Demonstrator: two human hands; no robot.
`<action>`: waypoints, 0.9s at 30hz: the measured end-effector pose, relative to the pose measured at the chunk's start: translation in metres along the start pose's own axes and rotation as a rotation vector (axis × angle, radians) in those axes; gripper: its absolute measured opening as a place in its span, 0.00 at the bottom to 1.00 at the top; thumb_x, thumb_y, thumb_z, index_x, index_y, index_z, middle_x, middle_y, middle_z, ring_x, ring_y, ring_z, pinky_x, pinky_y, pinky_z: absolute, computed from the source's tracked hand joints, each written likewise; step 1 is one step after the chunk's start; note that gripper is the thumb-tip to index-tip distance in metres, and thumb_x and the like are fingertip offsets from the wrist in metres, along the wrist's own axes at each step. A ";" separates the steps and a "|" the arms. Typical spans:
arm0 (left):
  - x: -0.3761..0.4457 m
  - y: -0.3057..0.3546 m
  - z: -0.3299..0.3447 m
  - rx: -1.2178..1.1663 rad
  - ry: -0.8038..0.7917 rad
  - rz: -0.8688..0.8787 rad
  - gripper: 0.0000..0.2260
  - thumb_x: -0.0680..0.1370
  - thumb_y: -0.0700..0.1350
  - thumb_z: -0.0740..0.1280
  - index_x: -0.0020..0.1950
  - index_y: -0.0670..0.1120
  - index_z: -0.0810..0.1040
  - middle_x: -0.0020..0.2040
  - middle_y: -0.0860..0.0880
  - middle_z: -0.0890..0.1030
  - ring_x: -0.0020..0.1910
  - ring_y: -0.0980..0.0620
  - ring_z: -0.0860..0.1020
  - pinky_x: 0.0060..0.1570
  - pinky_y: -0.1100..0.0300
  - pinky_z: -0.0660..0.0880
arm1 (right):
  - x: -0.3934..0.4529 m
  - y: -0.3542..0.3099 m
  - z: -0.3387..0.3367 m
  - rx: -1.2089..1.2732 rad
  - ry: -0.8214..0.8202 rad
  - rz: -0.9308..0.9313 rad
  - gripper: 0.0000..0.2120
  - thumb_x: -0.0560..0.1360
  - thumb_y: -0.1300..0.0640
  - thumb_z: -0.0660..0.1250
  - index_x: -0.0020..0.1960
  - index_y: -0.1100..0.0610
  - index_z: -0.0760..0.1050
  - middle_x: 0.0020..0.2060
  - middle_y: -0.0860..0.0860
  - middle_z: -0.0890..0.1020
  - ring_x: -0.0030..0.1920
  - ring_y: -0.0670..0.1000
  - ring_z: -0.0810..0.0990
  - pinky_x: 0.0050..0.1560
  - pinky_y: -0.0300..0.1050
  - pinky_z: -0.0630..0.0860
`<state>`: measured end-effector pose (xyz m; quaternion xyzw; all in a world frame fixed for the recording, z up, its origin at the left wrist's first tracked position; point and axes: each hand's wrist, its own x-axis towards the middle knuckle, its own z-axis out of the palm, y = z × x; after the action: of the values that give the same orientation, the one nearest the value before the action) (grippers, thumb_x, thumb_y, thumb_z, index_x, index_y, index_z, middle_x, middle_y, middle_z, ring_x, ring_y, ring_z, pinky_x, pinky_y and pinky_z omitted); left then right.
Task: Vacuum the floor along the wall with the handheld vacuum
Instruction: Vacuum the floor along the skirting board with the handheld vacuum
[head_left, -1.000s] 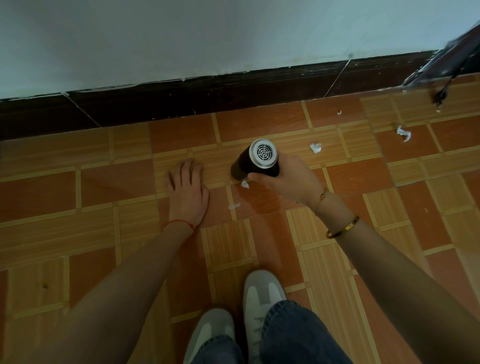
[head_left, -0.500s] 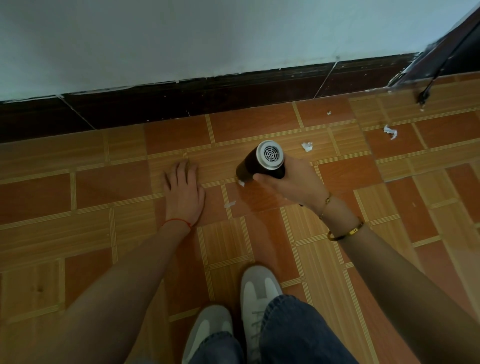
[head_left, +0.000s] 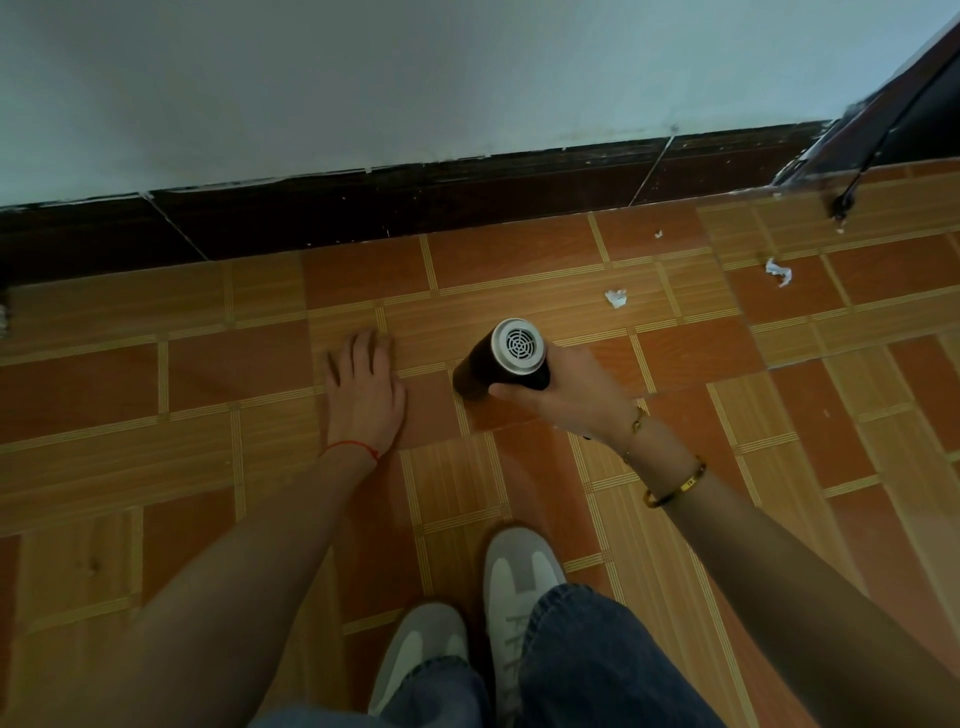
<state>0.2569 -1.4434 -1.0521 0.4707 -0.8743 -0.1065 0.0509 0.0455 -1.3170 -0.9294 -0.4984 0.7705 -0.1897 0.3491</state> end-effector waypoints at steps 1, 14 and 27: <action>0.000 -0.001 0.000 0.005 -0.001 -0.001 0.21 0.80 0.45 0.59 0.72 0.42 0.68 0.72 0.38 0.69 0.72 0.38 0.66 0.71 0.32 0.60 | 0.000 -0.002 0.001 0.003 -0.005 -0.011 0.28 0.71 0.41 0.71 0.66 0.52 0.71 0.48 0.41 0.78 0.52 0.43 0.77 0.51 0.36 0.71; 0.005 0.002 -0.002 -0.022 0.007 -0.001 0.22 0.80 0.46 0.56 0.73 0.43 0.67 0.73 0.38 0.68 0.73 0.38 0.65 0.71 0.33 0.60 | 0.010 -0.006 0.010 -0.110 0.149 -0.020 0.33 0.72 0.39 0.69 0.71 0.52 0.66 0.53 0.50 0.83 0.52 0.50 0.80 0.38 0.34 0.67; 0.048 0.049 0.010 -0.062 -0.011 0.074 0.21 0.81 0.46 0.57 0.73 0.41 0.67 0.74 0.37 0.67 0.74 0.37 0.63 0.73 0.34 0.58 | 0.046 0.028 -0.022 -0.079 0.397 0.140 0.32 0.71 0.35 0.67 0.68 0.52 0.68 0.53 0.48 0.82 0.51 0.51 0.81 0.46 0.50 0.79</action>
<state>0.1888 -1.4559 -1.0505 0.4358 -0.8876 -0.1342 0.0647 0.0001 -1.3473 -0.9486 -0.4096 0.8639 -0.2291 0.1828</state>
